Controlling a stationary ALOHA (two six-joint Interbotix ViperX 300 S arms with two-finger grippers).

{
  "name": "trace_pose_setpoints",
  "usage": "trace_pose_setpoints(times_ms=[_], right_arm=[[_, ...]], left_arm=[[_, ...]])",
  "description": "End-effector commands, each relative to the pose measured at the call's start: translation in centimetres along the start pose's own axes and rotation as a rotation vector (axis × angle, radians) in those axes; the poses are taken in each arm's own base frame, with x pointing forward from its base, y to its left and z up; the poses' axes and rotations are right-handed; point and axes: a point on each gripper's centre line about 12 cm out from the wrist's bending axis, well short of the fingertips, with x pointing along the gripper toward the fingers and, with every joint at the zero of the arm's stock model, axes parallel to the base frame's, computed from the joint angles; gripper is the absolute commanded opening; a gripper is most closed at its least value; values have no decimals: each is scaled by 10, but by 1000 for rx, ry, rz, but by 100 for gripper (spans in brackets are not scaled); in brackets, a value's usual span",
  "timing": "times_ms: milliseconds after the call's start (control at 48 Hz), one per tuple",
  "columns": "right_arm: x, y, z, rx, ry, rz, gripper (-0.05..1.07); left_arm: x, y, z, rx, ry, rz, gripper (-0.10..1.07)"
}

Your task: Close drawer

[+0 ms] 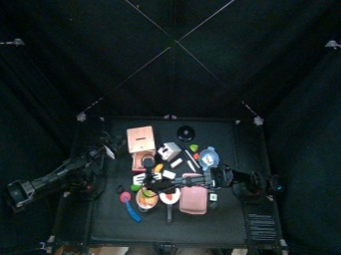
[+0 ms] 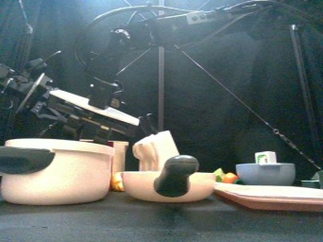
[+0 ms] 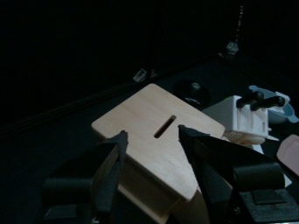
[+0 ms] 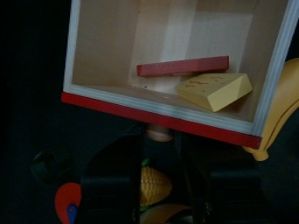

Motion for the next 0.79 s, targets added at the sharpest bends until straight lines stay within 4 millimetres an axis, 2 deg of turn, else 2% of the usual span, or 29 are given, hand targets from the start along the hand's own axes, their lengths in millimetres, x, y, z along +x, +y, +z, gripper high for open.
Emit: trace_pose_setpoints(times_ms=[0,208,521,771], right_arm=[[-21,12,21,30,-6,53,52],[-20,10,24,15,-14,49,52],[-29,10,33,-88,-4,54,52],[-41,10,47,-143,-67,33,52]], left_arm=[[2,-1,6,2,-15,-1,87],[1,-1,6,4,-17,-2,87],[1,-1,6,4,-17,-2,87],[1,0,4,4,-12,-1,87]])
